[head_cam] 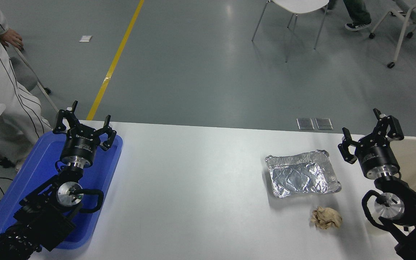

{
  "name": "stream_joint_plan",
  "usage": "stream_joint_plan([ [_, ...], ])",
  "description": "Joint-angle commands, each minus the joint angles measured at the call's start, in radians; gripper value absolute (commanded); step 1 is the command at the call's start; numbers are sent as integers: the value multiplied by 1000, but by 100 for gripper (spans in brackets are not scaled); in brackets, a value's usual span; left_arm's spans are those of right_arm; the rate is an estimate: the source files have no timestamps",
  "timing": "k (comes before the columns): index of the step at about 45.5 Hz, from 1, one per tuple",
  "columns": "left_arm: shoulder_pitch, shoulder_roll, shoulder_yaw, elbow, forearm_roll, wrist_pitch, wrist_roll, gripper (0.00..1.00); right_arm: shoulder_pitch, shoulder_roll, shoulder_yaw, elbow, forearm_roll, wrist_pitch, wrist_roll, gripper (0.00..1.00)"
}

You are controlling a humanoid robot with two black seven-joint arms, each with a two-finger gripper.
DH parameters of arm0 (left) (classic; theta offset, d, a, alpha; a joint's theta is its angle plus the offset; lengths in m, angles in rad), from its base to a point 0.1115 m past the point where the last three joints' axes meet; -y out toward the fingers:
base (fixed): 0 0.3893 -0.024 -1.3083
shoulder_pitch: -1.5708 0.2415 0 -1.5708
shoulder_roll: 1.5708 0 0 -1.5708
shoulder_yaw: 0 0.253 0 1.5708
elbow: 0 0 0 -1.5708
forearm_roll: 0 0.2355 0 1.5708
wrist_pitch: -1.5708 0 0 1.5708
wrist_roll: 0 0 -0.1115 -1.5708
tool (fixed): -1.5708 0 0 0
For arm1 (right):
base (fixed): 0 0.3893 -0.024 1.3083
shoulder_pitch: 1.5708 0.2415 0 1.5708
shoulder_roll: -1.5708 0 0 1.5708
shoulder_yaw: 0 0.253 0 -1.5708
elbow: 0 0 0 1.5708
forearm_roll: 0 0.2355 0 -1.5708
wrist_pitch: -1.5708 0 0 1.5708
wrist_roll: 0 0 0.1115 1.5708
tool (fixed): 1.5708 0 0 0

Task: Pick up paper cup place in dustbin

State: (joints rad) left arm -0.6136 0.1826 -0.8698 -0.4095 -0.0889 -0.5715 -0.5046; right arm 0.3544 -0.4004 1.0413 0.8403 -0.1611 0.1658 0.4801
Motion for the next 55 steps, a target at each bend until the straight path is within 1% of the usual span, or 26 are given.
stream_joint_plan([
  [1,0,0,0,0,0,-1,0,100,0,2,-1,2,0,-3,0,100],
  [9,0,0,0,0,0,-1,0,100,-2,-6,-3,5,2,1,0,100],
  [16,0,0,0,0,0,-1,0,100,-20,-61,-49,22,3,8,0,100],
  [22,0,0,0,0,0,1,-2,100,-6,-118,-153,25,3,9,0,100],
  [27,0,0,0,0,0,1,0,100,55,-227,-323,25,3,11,0,100],
  [32,0,0,0,0,0,1,0,100,172,-317,-570,25,2,12,0,100],
  [42,0,0,0,0,0,-1,0,100,423,-397,-1007,28,2,18,0,100],
  [51,0,0,0,0,0,-1,0,100,664,-422,-1372,45,3,29,0,100],
  [55,0,0,0,0,0,-1,0,100,793,-431,-1559,77,3,78,0,100],
])
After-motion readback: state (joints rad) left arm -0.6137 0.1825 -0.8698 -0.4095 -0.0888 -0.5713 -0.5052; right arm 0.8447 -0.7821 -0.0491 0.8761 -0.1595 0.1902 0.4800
